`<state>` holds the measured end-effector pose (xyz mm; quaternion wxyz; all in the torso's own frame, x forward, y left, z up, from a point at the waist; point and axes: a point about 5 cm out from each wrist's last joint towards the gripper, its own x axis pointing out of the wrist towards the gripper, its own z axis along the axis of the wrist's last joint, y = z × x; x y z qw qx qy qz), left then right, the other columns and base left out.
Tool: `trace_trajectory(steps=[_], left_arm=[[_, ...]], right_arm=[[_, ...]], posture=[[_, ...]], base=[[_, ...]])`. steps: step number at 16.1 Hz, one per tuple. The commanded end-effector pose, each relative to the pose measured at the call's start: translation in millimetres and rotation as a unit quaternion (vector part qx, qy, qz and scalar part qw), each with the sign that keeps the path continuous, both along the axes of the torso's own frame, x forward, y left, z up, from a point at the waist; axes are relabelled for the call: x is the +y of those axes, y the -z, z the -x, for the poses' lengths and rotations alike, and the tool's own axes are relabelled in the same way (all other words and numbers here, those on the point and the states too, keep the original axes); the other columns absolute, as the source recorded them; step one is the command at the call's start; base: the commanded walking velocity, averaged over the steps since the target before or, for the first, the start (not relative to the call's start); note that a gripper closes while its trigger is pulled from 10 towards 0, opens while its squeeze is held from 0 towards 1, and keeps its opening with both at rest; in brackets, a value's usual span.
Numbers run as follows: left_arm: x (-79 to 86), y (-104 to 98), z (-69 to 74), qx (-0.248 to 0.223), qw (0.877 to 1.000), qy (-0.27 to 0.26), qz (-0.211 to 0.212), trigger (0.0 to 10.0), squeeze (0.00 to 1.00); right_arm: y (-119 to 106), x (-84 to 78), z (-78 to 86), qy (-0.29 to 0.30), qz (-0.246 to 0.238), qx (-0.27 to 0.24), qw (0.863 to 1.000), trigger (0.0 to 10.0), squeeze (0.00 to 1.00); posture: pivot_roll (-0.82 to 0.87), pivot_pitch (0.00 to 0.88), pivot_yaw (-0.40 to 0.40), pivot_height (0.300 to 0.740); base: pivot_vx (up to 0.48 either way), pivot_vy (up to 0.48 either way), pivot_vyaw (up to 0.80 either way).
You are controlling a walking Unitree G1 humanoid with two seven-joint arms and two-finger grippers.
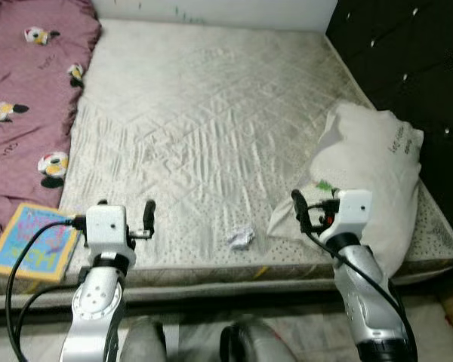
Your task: Clean up the room
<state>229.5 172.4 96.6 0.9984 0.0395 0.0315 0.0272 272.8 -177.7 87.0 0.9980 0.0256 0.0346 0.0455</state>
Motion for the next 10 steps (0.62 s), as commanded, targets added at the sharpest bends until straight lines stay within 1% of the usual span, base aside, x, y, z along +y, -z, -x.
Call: trace_trajectory(steps=[1, 3, 4, 10], left_arm=[[-0.5, 0.3, 0.8, 0.002, 1.0, 0.001, -0.006, 10.0, 0.0], [-3.5, -1.1, -0.1, -0.001, 1.0, 0.008, -0.008, 10.0, 0.0], [-4.4, -1.5, -0.5, -0.002, 1.0, 0.009, -0.008, 10.0, 0.0], [-4.7, -1.5, -1.0, -0.001, 1.0, 0.013, 0.007, 10.0, 0.0]], right_arm=[[-2.3, -2.2, 1.3, -0.001, 0.0, -0.002, 1.0, 10.0, 0.0], [-3.2, -2.4, 0.9, -0.001, -0.002, -0.005, 1.0, 10.0, 0.0], [-3.8, -2.6, 1.0, -0.001, -0.001, -0.006, 1.0, 10.0, 0.0], [-3.6, -3.7, 0.4, -0.002, 0.002, -0.005, 1.0, 10.0, 0.0]], posture=[[0.02, 0.136, -0.094, 0.618], [0.02, 0.136, -0.094, 0.593], [0.02, 0.136, -0.094, 0.588], [0.02, 0.136, -0.098, 0.588]], base=[[0.0, 0.0, 0.0], [0.0, 0.0, 0.0], [0.0, 0.0, 0.0], [0.0, 0.0, 0.0]])
